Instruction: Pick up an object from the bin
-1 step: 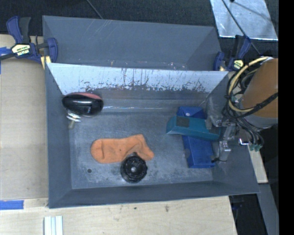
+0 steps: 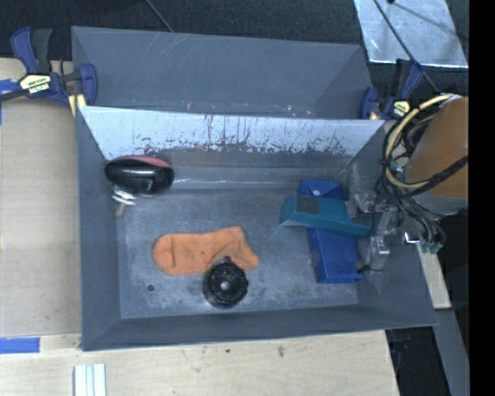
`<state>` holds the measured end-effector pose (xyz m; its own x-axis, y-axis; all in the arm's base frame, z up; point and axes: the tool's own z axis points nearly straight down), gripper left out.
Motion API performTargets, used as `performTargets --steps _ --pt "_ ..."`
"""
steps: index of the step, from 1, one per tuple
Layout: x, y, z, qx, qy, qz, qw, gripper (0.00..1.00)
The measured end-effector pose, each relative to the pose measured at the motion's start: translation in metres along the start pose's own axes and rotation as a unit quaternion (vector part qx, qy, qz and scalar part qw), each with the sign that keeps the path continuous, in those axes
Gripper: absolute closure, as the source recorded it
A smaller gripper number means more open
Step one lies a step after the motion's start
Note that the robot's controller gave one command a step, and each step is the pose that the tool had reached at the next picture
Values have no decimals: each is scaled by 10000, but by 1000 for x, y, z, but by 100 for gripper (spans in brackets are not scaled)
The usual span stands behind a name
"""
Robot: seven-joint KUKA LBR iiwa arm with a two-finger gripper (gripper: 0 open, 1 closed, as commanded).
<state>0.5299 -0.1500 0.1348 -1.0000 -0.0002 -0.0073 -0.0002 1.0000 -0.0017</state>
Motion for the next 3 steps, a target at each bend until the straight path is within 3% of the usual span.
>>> performTargets --steps 1,2,3 --pt "-53 22 38 33 -85 314 9995 0" --pt "-68 29 43 20 -192 316 9993 0" --pt "-51 27 40 12 -99 350 9993 0"
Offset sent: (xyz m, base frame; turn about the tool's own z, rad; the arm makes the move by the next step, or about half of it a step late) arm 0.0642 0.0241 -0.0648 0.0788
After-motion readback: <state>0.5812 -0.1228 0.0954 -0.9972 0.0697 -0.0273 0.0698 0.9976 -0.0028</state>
